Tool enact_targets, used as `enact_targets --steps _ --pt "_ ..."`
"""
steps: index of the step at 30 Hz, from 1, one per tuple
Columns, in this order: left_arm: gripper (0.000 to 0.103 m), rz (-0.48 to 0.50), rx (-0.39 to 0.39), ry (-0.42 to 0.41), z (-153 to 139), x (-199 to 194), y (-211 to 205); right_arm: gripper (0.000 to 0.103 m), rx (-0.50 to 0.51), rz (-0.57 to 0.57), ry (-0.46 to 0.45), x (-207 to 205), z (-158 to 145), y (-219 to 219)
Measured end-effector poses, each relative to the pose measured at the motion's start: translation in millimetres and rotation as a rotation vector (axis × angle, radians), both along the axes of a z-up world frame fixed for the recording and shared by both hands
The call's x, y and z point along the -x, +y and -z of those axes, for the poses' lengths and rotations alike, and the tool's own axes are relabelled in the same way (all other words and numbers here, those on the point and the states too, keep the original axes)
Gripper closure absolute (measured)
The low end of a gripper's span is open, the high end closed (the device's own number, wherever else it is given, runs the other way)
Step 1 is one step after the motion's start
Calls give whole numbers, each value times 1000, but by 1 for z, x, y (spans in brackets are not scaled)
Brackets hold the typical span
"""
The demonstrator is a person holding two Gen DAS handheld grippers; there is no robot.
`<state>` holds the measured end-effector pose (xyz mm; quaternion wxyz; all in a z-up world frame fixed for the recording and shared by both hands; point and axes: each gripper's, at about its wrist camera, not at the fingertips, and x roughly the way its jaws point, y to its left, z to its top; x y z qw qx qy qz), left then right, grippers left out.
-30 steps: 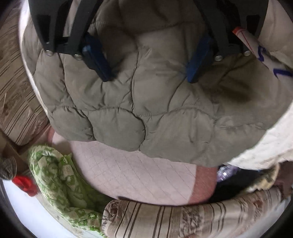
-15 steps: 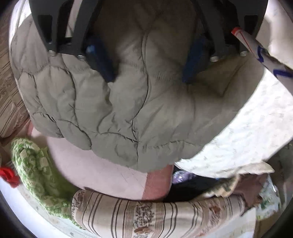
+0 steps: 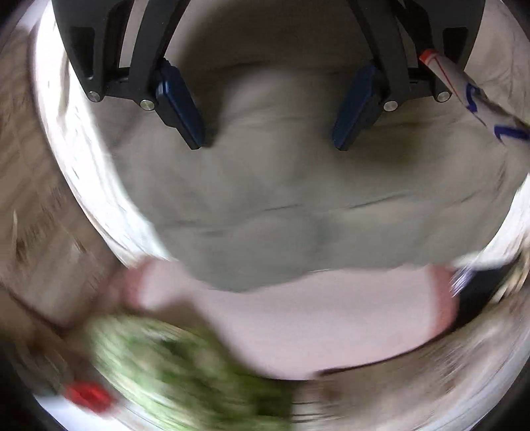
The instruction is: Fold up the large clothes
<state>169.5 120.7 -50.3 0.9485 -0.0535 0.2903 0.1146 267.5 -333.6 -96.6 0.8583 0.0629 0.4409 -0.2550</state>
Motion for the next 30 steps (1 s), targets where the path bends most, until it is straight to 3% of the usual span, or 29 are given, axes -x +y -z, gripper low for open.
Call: enact_targets --steps 4,7,10,15,18,24,28,30 --pt "16 17 -17 15 4 0 -8 21 51 201 25 39 -12 -70" --pt "16 23 -41 9 4 4 -14 21 -25 166 -40 80 -23 -77" --pt "16 38 -54 -1 4 8 -22 21 -46 95 -59 108 -20 -59" --pt "16 27 -119 -55 0 23 -36 17 19 46 55 107 27 -39" --pt "16 2 -125 -106 -9 42 -38 17 36 38 -10 132 8 -21" --pt "11 -33 -29 -163 -43 102 -37 17 -37 -64 -136 227 -23 29" --pt "8 -17 -75 -217 -71 156 -56 17 -6 -114 -171 291 -23 62" --pt "7 60 -104 -268 -84 188 -70 17 9 -130 -182 315 -21 76"
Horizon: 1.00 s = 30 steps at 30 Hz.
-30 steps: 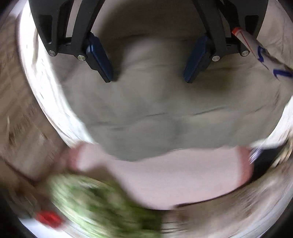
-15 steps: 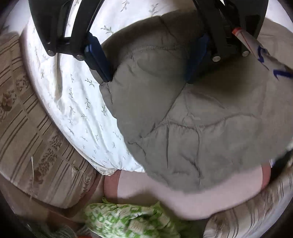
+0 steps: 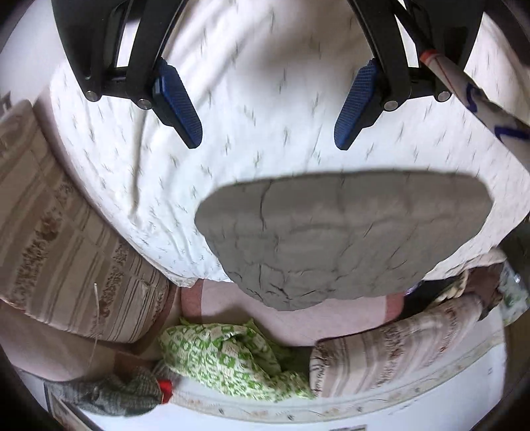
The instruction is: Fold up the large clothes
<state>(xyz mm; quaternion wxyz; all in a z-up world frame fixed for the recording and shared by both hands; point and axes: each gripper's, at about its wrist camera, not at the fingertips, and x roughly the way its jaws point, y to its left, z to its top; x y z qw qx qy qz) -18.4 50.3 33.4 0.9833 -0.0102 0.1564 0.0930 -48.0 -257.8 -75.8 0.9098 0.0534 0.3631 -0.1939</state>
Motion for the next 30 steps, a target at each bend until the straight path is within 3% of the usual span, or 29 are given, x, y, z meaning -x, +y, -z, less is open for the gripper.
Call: enact_targets --steps 3,7,14,22,30 --pt "7 122 -18 20 -7 24 -18 17 -44 -27 8 21 2 11" --pt "7 201 35 77 -4 49 -32 17 -104 -34 12 37 -5 16" --pt "6 265 15 123 4 68 -56 17 -54 -4 -40 63 -21 18" --pt "6 303 -5 235 24 62 -74 17 -71 21 8 65 -12 13" --pt "6 320 24 354 50 47 -77 17 -33 6 64 55 -1 25"
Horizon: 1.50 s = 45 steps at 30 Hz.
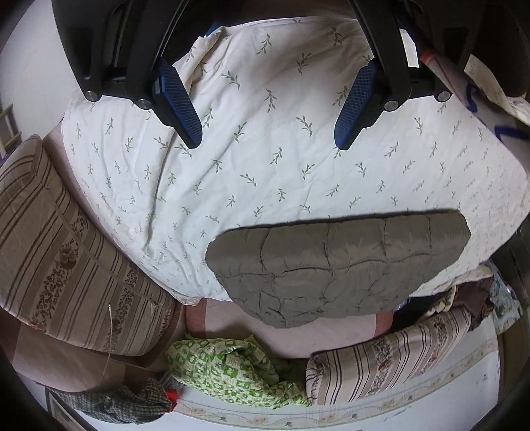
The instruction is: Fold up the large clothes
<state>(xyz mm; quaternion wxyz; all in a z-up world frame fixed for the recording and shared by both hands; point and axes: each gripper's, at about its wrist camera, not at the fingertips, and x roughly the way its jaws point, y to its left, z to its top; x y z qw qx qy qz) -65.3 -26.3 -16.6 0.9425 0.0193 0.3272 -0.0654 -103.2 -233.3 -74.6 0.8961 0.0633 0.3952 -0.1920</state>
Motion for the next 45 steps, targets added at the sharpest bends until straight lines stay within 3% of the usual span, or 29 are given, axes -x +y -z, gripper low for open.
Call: enact_targets --steps 8,23,45 --pt "6 -38 15 144 34 -23 6 17 15 -19 45 -10 11 7" --pt "6 -22 17 191 51 -32 11 17 35 -41 89 -19 21 21" --pt "6 4 -13 221 58 -32 3 17 15 2 103 -20 23 8"
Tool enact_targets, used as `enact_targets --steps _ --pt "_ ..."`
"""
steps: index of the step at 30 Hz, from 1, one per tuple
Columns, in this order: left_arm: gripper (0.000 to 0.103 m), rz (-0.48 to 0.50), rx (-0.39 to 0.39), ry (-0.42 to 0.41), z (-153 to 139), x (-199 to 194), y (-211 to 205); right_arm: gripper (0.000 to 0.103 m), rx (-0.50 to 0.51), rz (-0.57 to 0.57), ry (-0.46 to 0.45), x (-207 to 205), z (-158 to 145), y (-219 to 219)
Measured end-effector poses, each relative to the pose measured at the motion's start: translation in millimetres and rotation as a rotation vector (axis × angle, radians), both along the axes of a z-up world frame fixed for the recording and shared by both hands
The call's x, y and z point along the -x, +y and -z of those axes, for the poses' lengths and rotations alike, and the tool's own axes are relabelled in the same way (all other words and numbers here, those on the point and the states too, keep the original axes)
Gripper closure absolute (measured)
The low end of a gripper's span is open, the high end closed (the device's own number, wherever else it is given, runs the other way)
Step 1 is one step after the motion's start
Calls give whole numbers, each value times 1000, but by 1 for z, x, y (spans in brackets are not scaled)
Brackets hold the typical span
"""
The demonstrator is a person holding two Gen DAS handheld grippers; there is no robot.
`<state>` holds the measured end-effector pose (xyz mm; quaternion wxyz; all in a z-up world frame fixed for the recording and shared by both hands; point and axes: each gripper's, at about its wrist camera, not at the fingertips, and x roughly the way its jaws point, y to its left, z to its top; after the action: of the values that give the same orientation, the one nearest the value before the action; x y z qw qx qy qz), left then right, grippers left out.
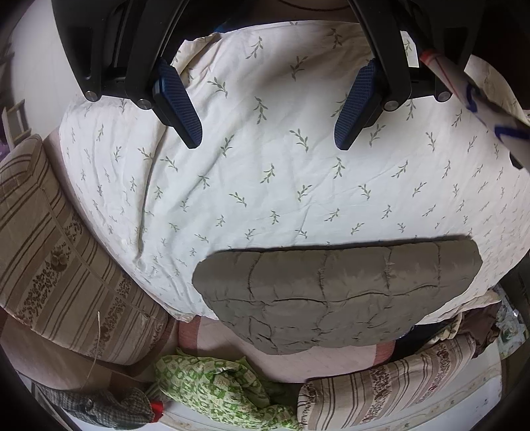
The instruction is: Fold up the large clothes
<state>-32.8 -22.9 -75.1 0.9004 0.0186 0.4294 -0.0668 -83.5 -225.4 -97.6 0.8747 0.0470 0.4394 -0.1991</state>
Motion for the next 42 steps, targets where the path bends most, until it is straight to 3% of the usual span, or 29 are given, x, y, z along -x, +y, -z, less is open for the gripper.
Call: enact_targets --steps 12,42 --pt "6 27 -32 -34 -1 5 -9 17 5 0 20 -1 7 1" --pt "6 56 -54 42 20 2 -18 17 -21 5 23 5 13 -6"
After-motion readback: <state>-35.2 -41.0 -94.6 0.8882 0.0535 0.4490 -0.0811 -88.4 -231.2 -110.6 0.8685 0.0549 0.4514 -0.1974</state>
